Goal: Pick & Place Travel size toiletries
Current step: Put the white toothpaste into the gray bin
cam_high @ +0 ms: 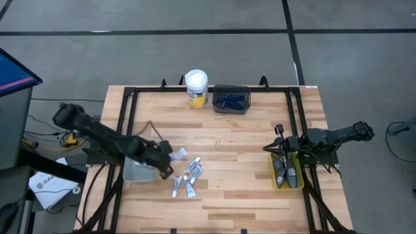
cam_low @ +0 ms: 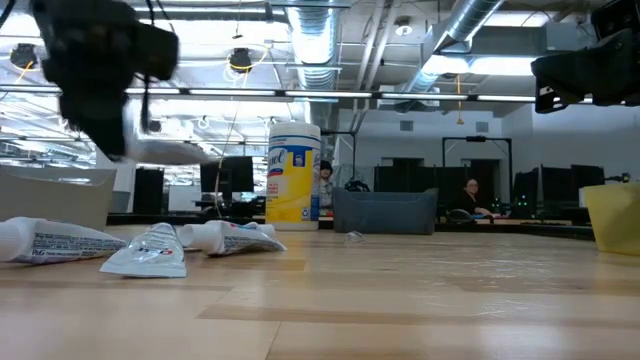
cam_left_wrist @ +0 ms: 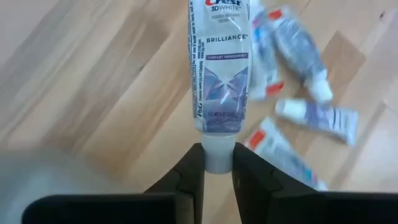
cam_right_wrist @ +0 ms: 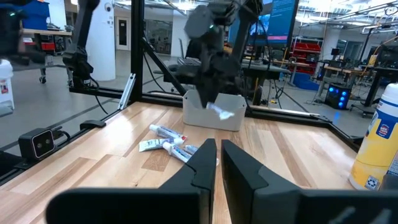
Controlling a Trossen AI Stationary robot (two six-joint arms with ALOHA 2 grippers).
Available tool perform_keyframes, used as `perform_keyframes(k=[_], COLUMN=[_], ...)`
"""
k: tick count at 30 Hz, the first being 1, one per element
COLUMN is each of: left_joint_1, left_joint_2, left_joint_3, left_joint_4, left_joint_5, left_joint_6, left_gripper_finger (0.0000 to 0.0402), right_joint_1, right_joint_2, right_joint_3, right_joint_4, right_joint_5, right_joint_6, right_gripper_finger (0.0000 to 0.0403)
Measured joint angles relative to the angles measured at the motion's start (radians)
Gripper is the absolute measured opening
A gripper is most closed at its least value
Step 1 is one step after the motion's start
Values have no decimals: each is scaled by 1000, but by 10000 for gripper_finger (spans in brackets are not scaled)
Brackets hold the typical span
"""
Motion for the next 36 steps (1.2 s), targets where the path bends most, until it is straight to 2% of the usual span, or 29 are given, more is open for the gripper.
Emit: perform_keyframes(k=[8, 12, 16, 26, 32, 36], left_joint_1=[46, 41, 34, 36, 36, 36], left_joint_2=[-267, -348, -373, -329, -316, -320], left_joint_3=[0, 0, 0, 0, 0, 0], left_joint_4=[-319, -440, -545, -554, -553, -401], left_joint_5=[210, 242, 256, 255, 255, 255], left_joint_6=[-131, -240, -283, -292, -291, -284], left_gripper_finger=[52, 52, 54, 101, 144, 176], right_joint_1=[0, 0, 0, 0, 0, 0], right_joint_2=[0, 0, 0, 0, 0, 0], right_joint_3=[0, 0, 0, 0, 0, 0], right_joint_4=[0, 0, 0, 0, 0, 0], right_joint_5=[0, 0, 0, 0, 0, 0], right_joint_6=[0, 0, 0, 0, 0, 0], right_gripper_finger=[17, 17, 17, 17, 17, 17])
